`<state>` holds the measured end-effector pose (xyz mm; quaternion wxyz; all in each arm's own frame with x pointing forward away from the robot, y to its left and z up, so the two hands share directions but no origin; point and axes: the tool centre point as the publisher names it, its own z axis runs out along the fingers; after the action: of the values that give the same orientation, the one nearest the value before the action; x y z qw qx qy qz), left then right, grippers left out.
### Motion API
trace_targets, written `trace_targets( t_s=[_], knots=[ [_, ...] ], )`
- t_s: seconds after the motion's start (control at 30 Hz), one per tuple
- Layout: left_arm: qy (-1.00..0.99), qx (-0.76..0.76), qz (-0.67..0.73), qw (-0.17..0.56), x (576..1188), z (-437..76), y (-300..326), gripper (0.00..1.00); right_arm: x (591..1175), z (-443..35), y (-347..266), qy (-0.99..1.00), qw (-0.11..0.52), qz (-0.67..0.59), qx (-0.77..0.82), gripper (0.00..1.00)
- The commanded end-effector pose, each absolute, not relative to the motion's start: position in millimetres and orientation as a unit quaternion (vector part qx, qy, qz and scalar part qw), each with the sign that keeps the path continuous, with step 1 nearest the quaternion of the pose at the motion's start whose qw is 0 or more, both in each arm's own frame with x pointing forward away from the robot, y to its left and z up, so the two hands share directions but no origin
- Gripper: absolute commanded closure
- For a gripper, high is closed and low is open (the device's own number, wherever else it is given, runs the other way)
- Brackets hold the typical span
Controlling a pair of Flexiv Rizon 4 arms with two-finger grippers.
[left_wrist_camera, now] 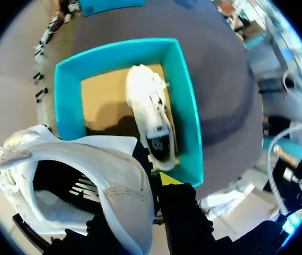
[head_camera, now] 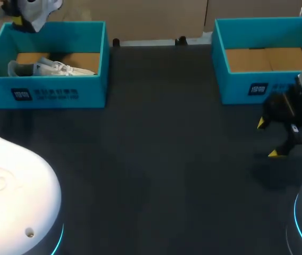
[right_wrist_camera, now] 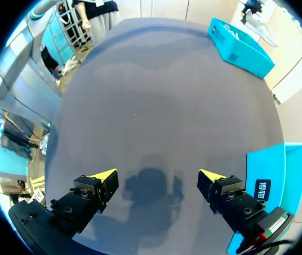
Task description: Take the shoe out of the shoebox, open the shoe tongue, remove and reinsert the insole, then place the shoe into the shoebox
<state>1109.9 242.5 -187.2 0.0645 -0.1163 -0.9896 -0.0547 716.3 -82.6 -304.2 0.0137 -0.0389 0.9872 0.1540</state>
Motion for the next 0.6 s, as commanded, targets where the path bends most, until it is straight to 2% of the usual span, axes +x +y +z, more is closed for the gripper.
trace_targets(
  t_s=[0.03, 0.3, 0.37, 0.6],
  knots=[
    [-0.936, -0.318, -0.137, 0.068, 1109, -184, 243, 1.00, 715, -304, -83, 0.987, 0.015, 0.153, -0.039, 0.00],
    [-0.936, -0.318, -0.137, 0.068, 1109, -184, 243, 1.00, 715, -304, -83, 0.987, 0.015, 0.153, -0.039, 0.00],
    [-0.914, -0.382, -0.129, 0.037, 1111, -184, 242, 1.00, 715, -304, -83, 0.987, 0.015, 0.153, -0.039, 0.00],
    [-0.809, -0.577, -0.115, 0.001, 1140, -190, 275, 1.00, 715, -304, -83, 0.987, 0.015, 0.153, -0.039, 0.00]
  ],
)
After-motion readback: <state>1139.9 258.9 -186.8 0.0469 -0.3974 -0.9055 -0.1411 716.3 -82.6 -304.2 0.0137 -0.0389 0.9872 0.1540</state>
